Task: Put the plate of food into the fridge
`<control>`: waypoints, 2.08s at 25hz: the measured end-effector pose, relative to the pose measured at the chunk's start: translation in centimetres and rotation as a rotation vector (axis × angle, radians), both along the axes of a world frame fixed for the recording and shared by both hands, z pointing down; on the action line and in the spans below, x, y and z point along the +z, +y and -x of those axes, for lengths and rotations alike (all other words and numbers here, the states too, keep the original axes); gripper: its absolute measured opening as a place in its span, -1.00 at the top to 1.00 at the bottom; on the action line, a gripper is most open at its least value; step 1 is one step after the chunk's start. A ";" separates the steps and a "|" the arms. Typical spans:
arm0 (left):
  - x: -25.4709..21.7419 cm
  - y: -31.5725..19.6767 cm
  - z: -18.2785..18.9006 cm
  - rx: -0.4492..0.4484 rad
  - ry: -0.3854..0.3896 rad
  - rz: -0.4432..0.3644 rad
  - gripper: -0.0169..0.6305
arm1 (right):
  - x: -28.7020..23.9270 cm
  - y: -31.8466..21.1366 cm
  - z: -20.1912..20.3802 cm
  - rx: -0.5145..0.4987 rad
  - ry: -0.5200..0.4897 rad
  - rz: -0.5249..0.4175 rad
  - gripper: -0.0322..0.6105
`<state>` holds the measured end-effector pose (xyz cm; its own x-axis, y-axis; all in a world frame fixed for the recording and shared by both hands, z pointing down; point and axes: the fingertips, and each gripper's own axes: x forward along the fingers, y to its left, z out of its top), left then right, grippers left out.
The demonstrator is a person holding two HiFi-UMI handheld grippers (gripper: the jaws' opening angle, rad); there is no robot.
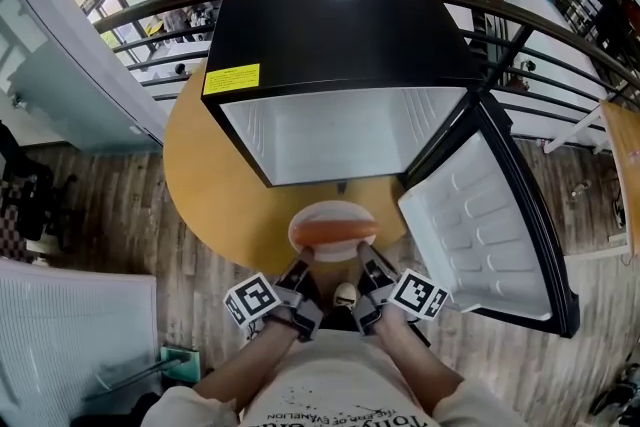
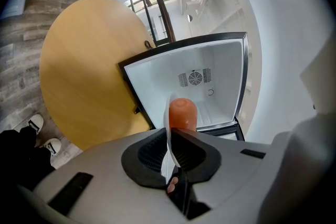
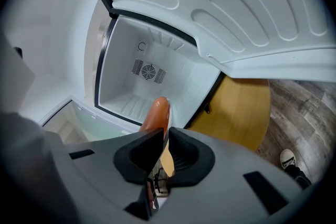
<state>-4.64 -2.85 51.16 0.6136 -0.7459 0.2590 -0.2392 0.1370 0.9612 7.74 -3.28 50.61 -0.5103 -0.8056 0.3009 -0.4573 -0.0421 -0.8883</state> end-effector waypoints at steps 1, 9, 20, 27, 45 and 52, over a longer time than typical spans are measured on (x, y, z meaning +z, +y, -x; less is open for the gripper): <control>0.0 -0.3 0.0 0.002 0.000 0.000 0.82 | 0.1 -0.3 0.0 0.004 0.000 0.002 0.74; 0.8 -3.2 0.3 0.008 -0.003 0.001 0.82 | 0.7 -3.1 0.3 0.012 0.007 0.000 0.74; 2.3 -7.5 -0.3 0.016 0.008 0.016 0.82 | 2.2 -7.0 -0.4 0.043 0.022 0.012 0.74; 3.3 -10.2 -0.7 0.006 0.002 0.014 0.83 | 3.2 -9.8 -0.8 0.067 0.027 0.006 0.74; 6.3 -15.9 0.0 -0.038 0.034 0.031 0.83 | 5.9 -15.7 -0.2 0.081 0.034 -0.004 0.75; 7.6 -18.0 -0.3 -0.064 0.037 0.041 0.83 | 7.2 -17.8 -0.7 0.113 0.027 0.003 0.75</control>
